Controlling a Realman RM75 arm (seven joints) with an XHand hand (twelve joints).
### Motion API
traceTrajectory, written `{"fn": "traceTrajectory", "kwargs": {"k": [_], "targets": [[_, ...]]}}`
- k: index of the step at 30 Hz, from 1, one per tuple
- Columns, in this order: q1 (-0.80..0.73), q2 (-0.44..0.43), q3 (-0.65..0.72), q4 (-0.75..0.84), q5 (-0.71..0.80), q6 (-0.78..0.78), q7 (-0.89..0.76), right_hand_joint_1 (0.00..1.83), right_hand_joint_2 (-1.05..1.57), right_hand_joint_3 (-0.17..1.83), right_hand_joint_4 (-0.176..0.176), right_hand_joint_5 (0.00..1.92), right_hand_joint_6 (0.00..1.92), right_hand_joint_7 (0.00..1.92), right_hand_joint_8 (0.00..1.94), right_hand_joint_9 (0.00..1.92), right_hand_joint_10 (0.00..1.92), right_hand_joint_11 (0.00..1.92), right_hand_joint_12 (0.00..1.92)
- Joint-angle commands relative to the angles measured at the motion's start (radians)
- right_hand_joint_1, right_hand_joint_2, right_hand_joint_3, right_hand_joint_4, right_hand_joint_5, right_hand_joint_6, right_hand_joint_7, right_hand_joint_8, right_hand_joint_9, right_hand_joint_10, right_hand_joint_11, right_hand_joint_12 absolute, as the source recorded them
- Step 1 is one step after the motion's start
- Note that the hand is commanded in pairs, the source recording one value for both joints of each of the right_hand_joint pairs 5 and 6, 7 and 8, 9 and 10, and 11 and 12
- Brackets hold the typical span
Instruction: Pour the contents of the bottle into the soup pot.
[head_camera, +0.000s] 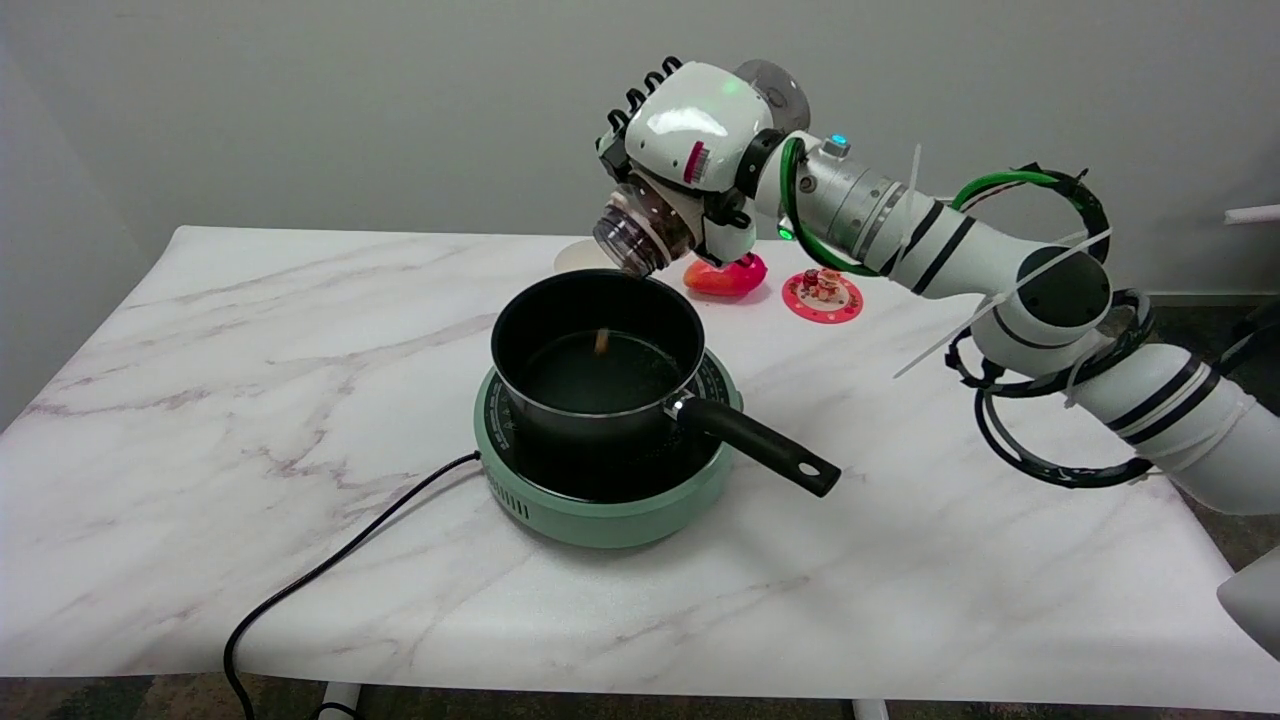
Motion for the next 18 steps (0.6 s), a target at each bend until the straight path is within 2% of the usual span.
{"fn": "traceTrajectory", "kwargs": {"k": [1,7,18], "targets": [[0.030,0.024,-0.021,0.019,-0.115,0.064,-0.007,1.60,0.24,1.31,0.000,1.67,1.67,1.55,1.55,1.33,1.33,1.12,1.12],[-0.010,0.027,-0.023,0.042,-0.153,0.046,-0.009,1.60,0.26,1.29,0.000,1.68,1.68,1.55,1.55,1.33,1.33,1.12,1.12],[-0.025,0.011,-0.026,0.039,-0.128,0.018,-0.015,1.60,0.28,1.26,0.000,1.69,1.69,1.55,1.55,1.33,1.33,1.12,1.12]]}}
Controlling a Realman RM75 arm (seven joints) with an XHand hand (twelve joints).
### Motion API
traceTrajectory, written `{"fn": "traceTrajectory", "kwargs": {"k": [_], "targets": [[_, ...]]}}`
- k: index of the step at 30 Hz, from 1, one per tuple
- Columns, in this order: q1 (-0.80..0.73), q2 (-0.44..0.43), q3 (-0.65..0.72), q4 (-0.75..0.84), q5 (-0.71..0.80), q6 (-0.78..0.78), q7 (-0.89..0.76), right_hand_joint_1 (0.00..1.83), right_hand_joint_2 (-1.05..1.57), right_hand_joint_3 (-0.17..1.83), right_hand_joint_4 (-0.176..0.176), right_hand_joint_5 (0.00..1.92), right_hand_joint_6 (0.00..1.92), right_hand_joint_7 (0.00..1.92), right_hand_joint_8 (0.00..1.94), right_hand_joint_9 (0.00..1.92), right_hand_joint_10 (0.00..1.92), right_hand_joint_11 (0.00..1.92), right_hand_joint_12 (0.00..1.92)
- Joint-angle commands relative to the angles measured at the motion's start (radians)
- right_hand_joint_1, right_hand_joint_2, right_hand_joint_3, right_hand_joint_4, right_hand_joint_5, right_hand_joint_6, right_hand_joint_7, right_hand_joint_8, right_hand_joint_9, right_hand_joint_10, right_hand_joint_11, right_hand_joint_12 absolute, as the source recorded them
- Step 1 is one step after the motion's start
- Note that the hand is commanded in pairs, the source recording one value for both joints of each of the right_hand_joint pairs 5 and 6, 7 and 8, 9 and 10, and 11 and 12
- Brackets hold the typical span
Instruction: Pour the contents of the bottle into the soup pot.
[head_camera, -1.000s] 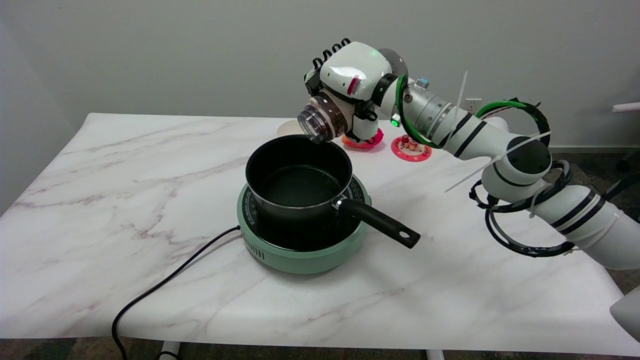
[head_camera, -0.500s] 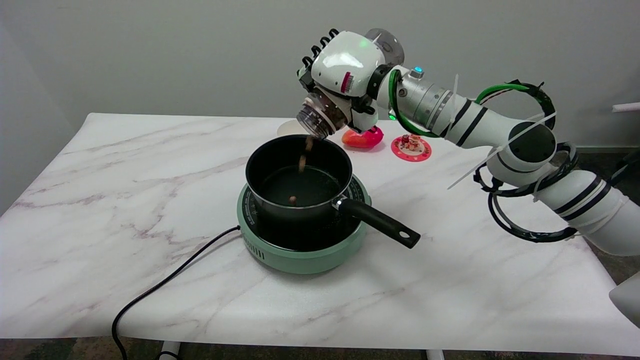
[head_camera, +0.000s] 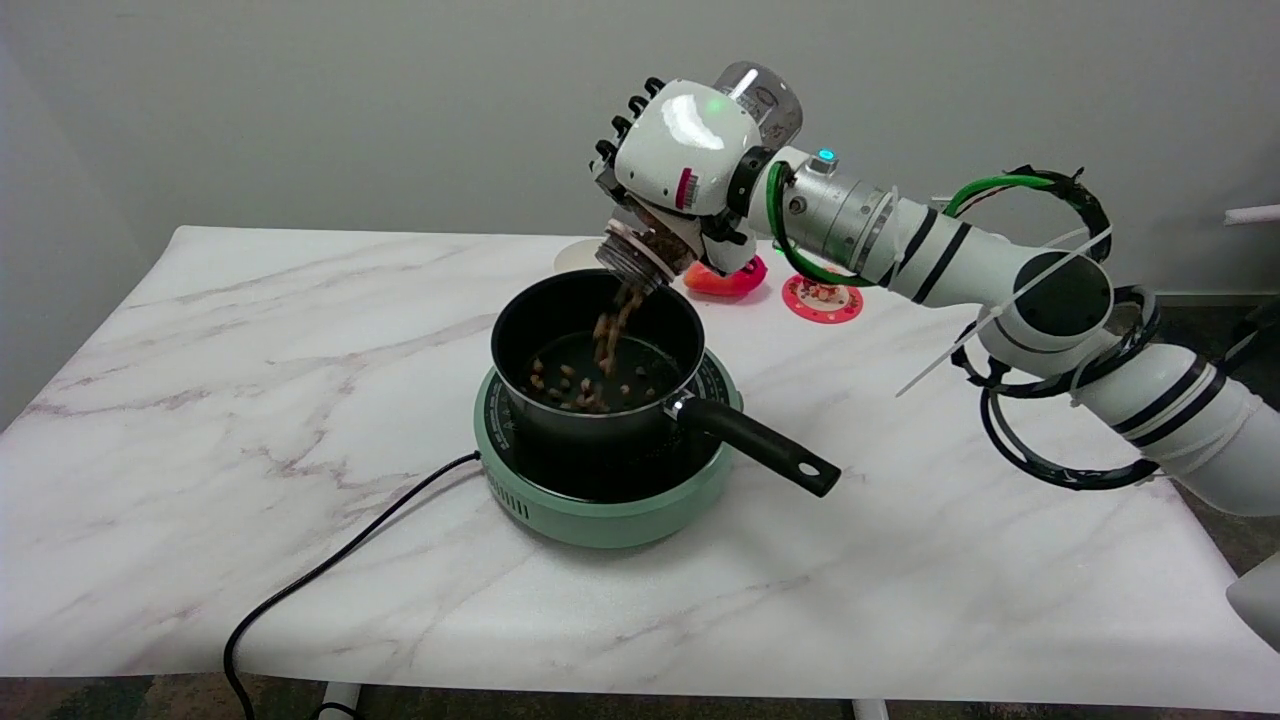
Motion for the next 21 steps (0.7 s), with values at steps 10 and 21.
{"fn": "traceTrajectory", "kwargs": {"k": [10,21], "targets": [[-0.042,-0.003,0.000,0.018,-0.014,-0.029,-0.006,1.60,0.30,1.25,0.000,1.69,1.69,1.56,1.56,1.33,1.33,1.13,1.13],[-0.038,0.022,0.004,0.019,-0.023,-0.019,-0.010,1.60,0.31,1.24,0.000,1.68,1.68,1.56,1.56,1.33,1.33,1.13,1.13]]}}
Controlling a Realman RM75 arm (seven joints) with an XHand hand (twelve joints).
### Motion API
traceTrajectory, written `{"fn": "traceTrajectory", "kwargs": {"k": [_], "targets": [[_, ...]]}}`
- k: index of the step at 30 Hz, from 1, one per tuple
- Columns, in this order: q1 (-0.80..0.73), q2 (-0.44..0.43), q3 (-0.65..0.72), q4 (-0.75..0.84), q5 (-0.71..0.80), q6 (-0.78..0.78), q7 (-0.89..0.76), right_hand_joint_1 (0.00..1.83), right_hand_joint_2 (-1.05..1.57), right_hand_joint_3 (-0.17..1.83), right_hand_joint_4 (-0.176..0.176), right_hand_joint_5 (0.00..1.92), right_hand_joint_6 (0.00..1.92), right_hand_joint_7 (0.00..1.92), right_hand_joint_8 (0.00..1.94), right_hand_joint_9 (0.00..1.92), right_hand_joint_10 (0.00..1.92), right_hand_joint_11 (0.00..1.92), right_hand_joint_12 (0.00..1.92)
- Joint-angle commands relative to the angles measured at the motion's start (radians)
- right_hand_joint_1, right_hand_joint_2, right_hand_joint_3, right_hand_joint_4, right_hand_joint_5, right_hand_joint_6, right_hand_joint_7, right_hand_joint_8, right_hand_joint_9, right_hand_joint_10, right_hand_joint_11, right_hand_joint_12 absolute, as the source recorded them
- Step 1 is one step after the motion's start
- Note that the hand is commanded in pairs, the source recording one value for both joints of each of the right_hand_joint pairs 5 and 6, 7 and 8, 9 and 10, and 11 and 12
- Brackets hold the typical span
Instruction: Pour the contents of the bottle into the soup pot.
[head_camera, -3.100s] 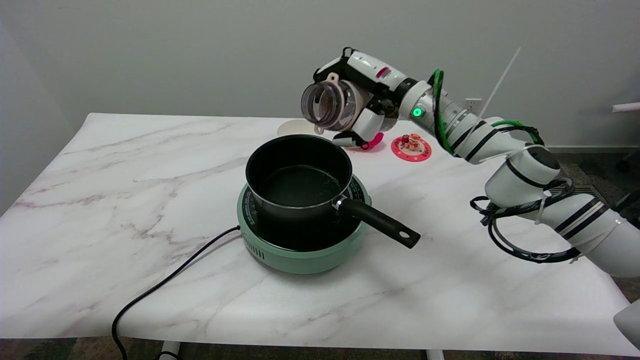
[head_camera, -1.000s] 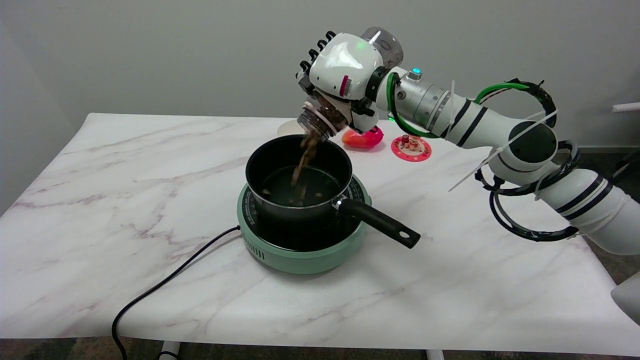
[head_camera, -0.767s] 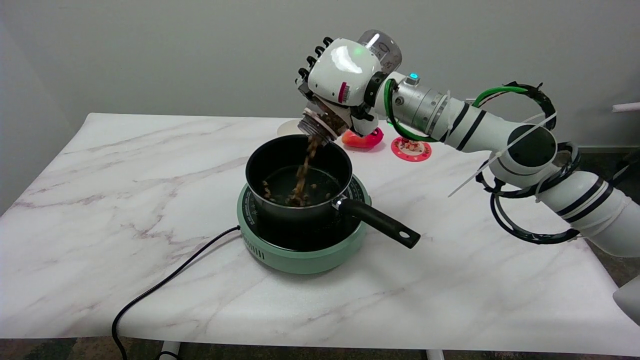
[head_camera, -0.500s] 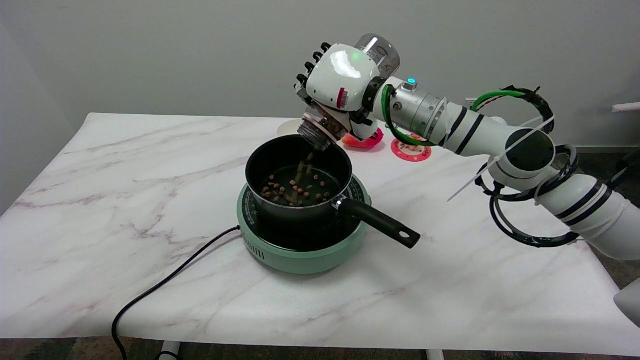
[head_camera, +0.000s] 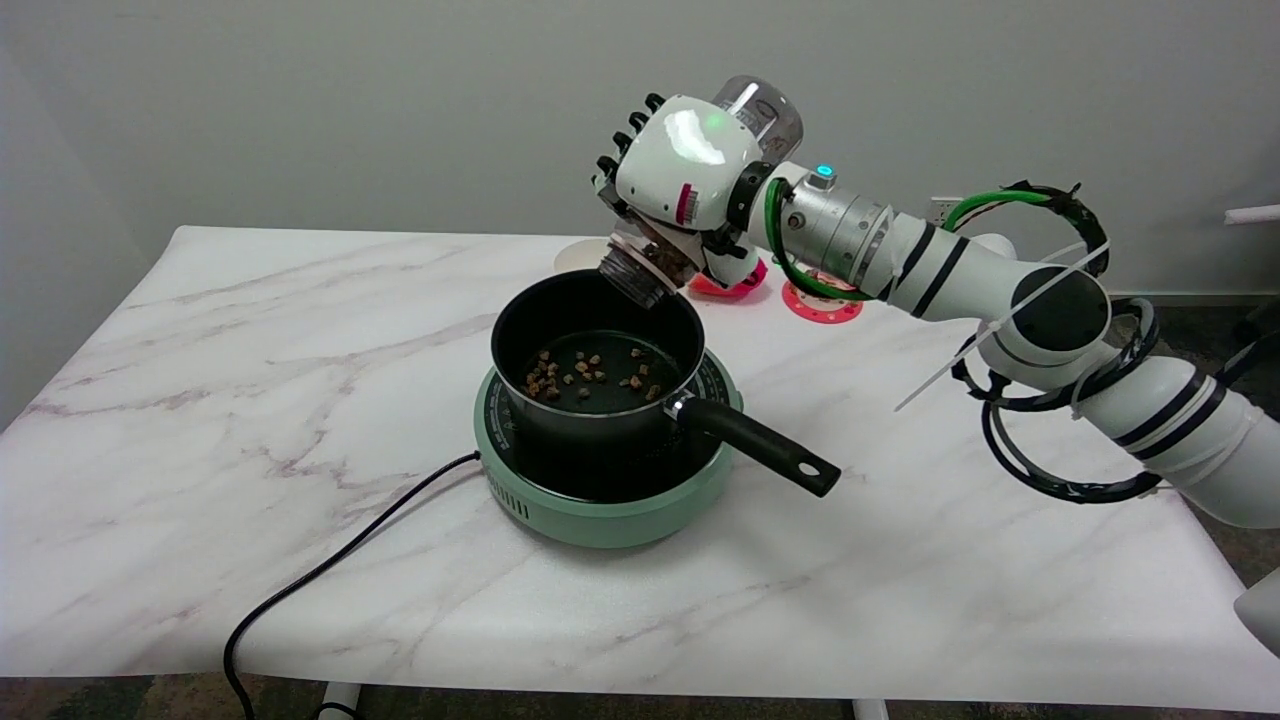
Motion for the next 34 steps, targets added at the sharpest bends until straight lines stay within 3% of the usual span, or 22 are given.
{"fn": "traceTrajectory", "kwargs": {"k": [1,18,34], "targets": [[-0.007,0.021,0.007,0.005,-0.008,-0.001,-0.004,1.60,0.31,1.24,0.000,1.68,1.68,1.56,1.56,1.33,1.33,1.13,1.13],[0.021,0.037,0.002,0.000,-0.007,0.031,-0.001,1.60,0.31,1.25,0.000,1.69,1.69,1.57,1.57,1.34,1.34,1.14,1.14],[-0.084,0.032,0.068,0.034,0.522,-0.165,0.043,1.62,0.28,1.26,0.000,1.67,1.67,1.57,1.57,1.34,1.34,1.14,1.14]]}}
